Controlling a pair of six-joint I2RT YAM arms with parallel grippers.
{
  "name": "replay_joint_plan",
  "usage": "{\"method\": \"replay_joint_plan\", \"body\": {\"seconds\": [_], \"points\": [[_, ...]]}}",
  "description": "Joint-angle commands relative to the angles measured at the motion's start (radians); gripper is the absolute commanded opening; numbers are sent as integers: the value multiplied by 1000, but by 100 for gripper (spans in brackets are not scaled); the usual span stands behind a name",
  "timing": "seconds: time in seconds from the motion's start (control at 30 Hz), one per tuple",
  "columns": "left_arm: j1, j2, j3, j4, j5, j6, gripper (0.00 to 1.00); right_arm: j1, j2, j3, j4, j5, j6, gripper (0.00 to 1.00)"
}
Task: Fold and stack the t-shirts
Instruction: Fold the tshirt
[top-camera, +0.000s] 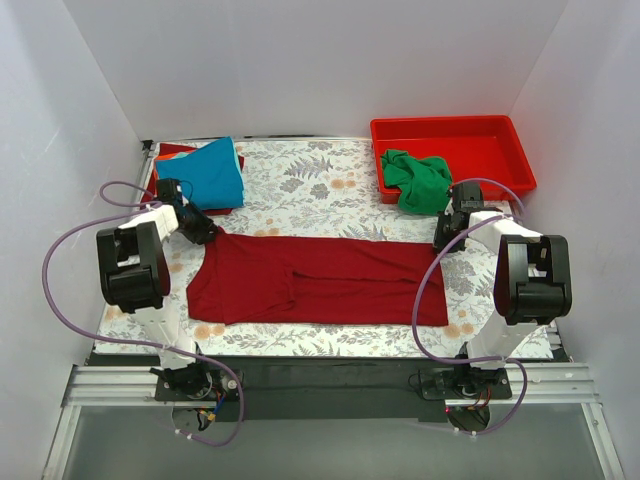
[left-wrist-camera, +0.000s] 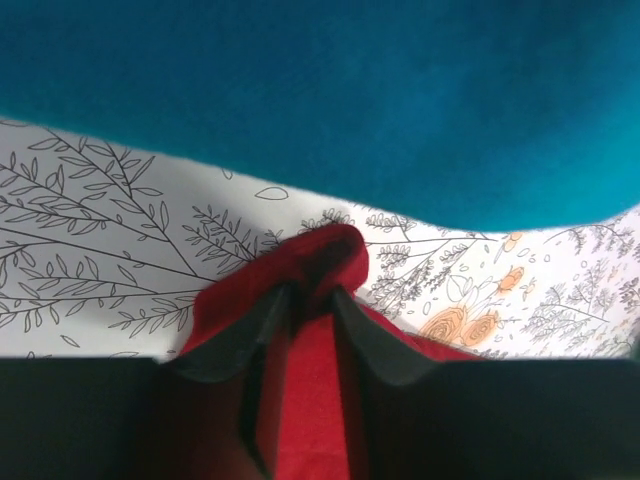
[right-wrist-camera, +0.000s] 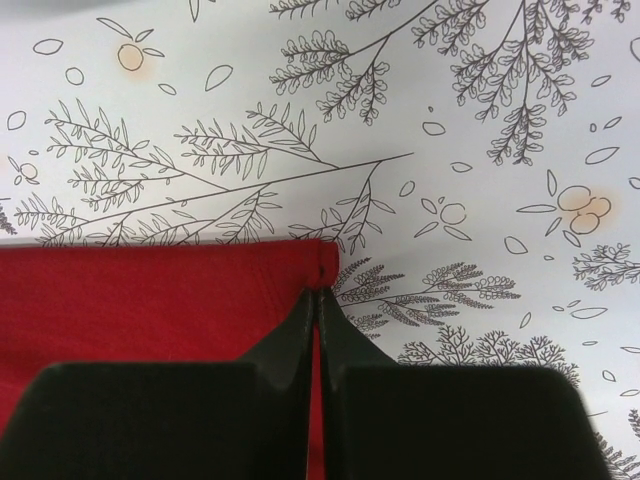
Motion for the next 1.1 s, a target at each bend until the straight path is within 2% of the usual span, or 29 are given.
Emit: {"method": "replay_joint_plan", "body": {"seconds": [0.0, 0.03, 0.07, 0.17, 0.67, 0.93, 1.03, 1.07], "points": [[2, -5, 12, 17, -9, 1, 19, -3, 71, -22, -12, 32, -20, 1], [3, -8, 11, 17, -17, 4, 16, -3, 72, -20, -12, 32, -20, 1], [3, -9, 9, 18, -28, 9, 8, -3, 74, -17, -15, 32, -17, 1], [3, -9, 11, 15, -44, 18, 4, -5, 75, -11, -23, 46, -15, 1], [5, -55, 9, -19, -175, 52, 3, -43, 57, 21, -72, 115, -3, 1], [5, -63, 21, -40, -218, 84, 11, -49, 57, 24, -78, 115, -1, 1], [6, -52, 32, -45, -213, 92, 20, -49, 60, 26, -78, 108, -3, 1], [6, -51, 35, -46, -216, 92, 28, -49, 58, 26, -76, 106, -1, 1]]}}
